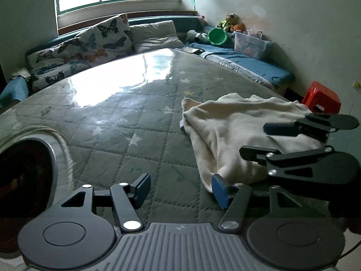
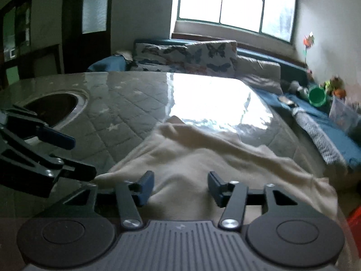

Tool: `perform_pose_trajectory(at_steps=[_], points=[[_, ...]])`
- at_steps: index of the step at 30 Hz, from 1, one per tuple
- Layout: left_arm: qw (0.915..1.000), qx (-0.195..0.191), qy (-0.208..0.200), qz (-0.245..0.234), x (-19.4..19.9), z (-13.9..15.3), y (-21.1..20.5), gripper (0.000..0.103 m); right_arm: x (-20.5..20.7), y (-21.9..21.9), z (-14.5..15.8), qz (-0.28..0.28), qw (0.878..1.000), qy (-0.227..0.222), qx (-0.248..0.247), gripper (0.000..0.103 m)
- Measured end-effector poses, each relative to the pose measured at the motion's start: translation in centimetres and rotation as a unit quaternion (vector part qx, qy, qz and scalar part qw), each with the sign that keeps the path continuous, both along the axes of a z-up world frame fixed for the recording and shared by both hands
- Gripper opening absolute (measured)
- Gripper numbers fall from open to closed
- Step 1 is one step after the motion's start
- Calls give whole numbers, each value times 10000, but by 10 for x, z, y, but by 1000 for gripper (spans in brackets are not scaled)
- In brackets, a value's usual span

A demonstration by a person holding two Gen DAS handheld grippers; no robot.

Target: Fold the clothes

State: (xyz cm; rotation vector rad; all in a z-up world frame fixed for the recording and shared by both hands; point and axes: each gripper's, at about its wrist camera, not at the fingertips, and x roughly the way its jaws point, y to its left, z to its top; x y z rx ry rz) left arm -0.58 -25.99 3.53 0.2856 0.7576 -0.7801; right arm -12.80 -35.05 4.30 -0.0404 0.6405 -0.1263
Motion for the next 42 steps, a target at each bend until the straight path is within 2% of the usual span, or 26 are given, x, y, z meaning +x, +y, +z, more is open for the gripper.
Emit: perform_pose_trajectory(at_steps=[5, 11, 16, 21, 29, 36, 42], points=[[9995, 45, -34, 304, 1, 2, 25, 68, 10, 21, 16, 406, 9991, -79, 108, 68], [9964, 77, -142, 834, 8, 6, 67, 73, 39, 49, 19, 875, 9956, 68, 316, 72], [9900, 103, -246, 1388, 16, 7, 110, 79, 66, 69, 17, 1100, 9921, 188, 572, 75], [9768, 202, -476, 2081, 27, 7, 159, 85, 85, 86, 13, 1324, 9893, 185, 580, 82], [9464, 366, -565, 3160, 50, -9, 223, 91, 117, 102, -2, 1442, 9870, 165, 686, 90], [9276, 401, -663, 3654, 55, -23, 251, 97, 134, 117, -20, 1521, 9862, 187, 619, 101], [9168, 327, -623, 3932, 57, -29, 265, 101, 146, 126, -30, 1530, 9860, 252, 609, 103]])
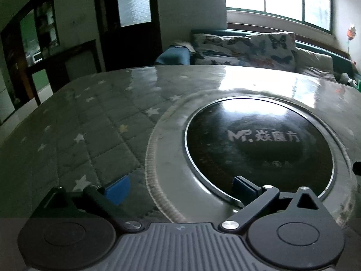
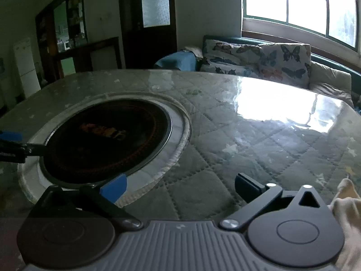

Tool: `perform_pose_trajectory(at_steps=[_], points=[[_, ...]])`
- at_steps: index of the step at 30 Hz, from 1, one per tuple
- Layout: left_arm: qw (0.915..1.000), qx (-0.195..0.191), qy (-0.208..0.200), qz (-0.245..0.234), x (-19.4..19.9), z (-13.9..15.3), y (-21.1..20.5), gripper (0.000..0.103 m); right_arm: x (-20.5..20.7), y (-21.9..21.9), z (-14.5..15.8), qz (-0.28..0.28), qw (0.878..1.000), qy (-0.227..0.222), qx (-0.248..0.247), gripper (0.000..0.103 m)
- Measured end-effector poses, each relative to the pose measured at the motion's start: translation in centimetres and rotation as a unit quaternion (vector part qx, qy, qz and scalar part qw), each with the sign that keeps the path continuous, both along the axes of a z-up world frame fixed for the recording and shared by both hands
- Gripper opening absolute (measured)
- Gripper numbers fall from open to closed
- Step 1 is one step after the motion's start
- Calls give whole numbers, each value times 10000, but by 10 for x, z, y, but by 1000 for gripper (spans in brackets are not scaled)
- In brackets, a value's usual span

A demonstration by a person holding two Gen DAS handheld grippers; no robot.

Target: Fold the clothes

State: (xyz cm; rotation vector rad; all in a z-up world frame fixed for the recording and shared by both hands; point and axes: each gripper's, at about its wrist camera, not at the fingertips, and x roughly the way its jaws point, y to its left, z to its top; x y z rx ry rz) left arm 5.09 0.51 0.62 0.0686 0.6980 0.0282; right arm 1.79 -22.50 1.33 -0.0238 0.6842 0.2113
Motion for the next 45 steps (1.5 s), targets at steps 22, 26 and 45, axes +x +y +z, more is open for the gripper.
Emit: perform_pose_trajectory(at_steps=[22, 26, 45], points=[[9999, -92, -2, 107, 6, -7, 9, 103, 8, 17, -5, 74, 9986, 81, -517, 103], [9999, -94, -2, 104, 6, -7, 9, 103, 8, 17, -5, 78, 9986, 82, -512, 103], [9999, -93, -3, 105, 6, -7, 8, 103, 9, 16, -4, 75, 9986, 84, -514, 103]])
